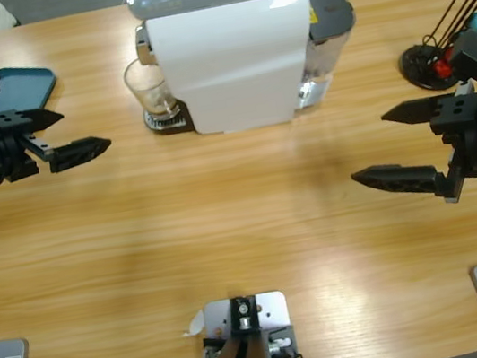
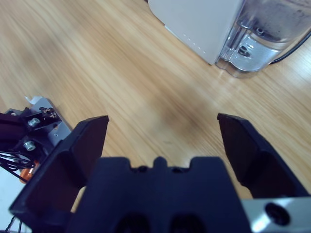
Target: Pour coffee
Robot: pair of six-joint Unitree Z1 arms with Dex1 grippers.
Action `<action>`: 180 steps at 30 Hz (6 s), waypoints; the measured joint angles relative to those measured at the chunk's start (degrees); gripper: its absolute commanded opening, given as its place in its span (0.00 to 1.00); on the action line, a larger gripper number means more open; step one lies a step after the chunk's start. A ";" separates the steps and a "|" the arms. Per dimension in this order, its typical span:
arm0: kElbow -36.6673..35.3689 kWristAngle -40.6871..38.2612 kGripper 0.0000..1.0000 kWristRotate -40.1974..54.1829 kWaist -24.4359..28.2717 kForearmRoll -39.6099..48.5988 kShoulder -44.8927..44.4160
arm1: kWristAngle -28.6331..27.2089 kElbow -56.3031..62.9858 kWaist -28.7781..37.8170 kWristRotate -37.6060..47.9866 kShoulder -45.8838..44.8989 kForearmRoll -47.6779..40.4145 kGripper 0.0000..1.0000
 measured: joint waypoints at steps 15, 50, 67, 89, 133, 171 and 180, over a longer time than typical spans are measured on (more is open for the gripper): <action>2.98 4.09 0.98 -0.10 1.72 -16.55 9.68 | 0.00 0.00 0.00 0.00 0.45 -0.05 1.00; 11.93 -16.69 0.92 -0.06 7.52 -57.20 31.83 | 0.00 -0.01 0.00 0.00 1.83 -0.09 1.00; 10.27 -18.79 0.90 -0.36 9.60 -57.60 32.10 | 0.00 -0.03 0.00 0.00 3.20 -0.09 1.00; 4.20 -25.21 0.73 -2.33 11.19 -57.43 37.22 | 0.00 -0.13 0.01 0.00 4.97 -0.10 1.00; 8.97 -15.70 0.35 1.82 27.22 -32.92 9.92 | 0.00 -0.14 0.01 0.00 5.30 -0.23 1.00; 12.70 -13.03 0.99 -1.59 45.88 -56.34 32.93 | 0.62 -0.82 0.02 0.00 5.90 -0.28 1.00; 15.99 -13.03 0.98 -1.81 46.63 -54.48 27.04 | 0.62 -1.02 0.02 0.01 5.91 -0.21 1.00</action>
